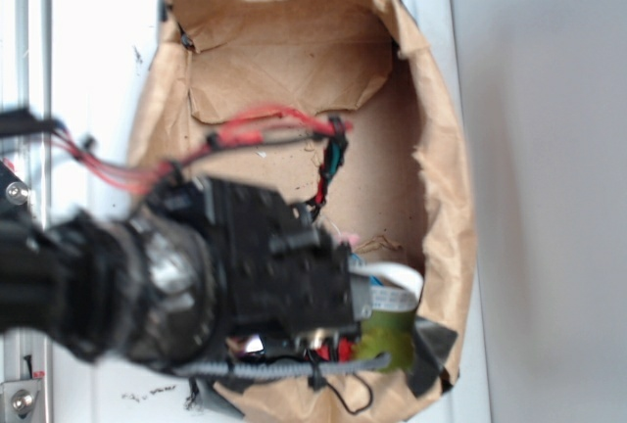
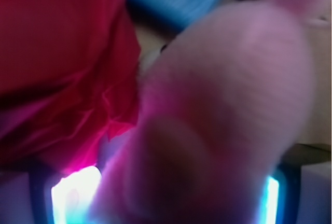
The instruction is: Grab the pink bunny.
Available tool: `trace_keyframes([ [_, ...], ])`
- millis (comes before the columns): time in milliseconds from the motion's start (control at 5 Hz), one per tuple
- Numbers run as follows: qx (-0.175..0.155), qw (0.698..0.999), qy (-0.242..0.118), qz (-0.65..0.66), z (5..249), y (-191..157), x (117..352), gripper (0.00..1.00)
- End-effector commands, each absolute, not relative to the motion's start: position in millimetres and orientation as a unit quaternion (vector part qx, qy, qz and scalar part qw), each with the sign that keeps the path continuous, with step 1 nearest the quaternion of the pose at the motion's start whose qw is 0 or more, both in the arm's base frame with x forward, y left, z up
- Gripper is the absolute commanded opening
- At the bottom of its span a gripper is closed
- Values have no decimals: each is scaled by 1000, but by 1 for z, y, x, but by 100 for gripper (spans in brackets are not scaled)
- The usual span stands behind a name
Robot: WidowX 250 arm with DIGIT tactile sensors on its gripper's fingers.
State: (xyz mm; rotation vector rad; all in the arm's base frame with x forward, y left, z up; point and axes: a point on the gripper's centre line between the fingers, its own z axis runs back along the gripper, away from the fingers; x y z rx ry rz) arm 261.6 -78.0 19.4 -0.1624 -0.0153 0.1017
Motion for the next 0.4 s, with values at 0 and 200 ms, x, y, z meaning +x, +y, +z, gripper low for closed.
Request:
trace_keyframes([
  [0, -65, 996, -15, 54, 9, -74, 232, 3],
  [200, -86, 993, -37, 67, 19, -60, 225, 0],
])
